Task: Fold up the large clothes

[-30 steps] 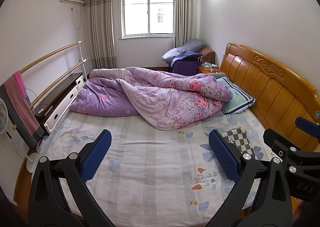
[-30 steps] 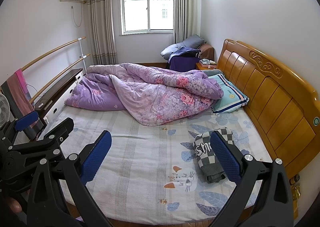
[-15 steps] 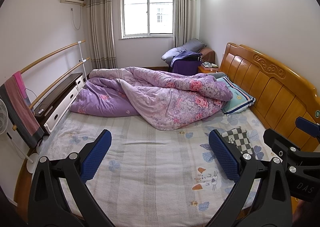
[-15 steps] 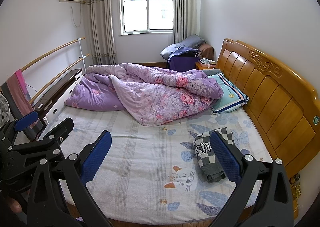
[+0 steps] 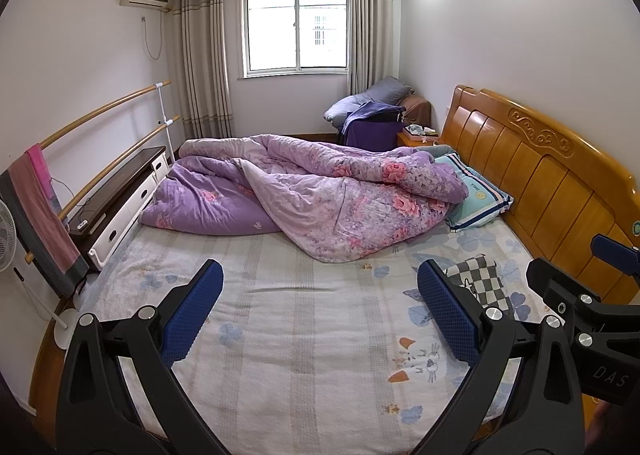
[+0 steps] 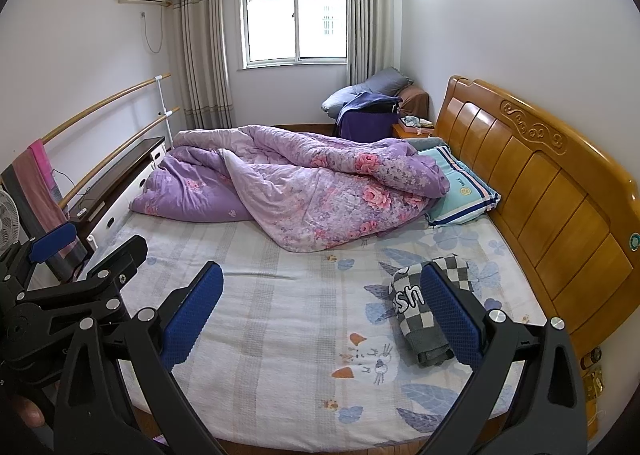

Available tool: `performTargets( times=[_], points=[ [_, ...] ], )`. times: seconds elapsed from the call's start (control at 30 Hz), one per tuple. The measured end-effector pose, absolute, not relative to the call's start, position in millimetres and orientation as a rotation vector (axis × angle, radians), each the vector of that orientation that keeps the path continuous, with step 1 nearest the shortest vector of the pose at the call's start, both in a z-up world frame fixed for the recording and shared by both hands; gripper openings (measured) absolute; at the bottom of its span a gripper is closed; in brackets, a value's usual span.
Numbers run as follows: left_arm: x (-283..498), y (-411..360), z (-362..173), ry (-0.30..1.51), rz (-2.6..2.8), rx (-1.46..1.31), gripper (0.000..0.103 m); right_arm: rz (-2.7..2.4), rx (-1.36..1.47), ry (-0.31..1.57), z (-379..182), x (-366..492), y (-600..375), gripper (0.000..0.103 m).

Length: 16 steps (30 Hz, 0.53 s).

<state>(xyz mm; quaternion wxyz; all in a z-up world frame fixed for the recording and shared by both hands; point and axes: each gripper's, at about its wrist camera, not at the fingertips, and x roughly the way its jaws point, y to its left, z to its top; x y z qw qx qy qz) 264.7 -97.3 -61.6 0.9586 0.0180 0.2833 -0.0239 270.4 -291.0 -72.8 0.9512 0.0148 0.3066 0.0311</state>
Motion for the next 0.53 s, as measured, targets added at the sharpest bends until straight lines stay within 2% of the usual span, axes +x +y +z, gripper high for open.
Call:
performTargets(
  times=[0.53],
  points=[
    [289.7, -71.6, -73.8, 0.624, -0.039, 0.012, 0.098, 0.088, 0.029, 0.671, -81.9, 298.8, -271.2, 0.095]
  ],
)
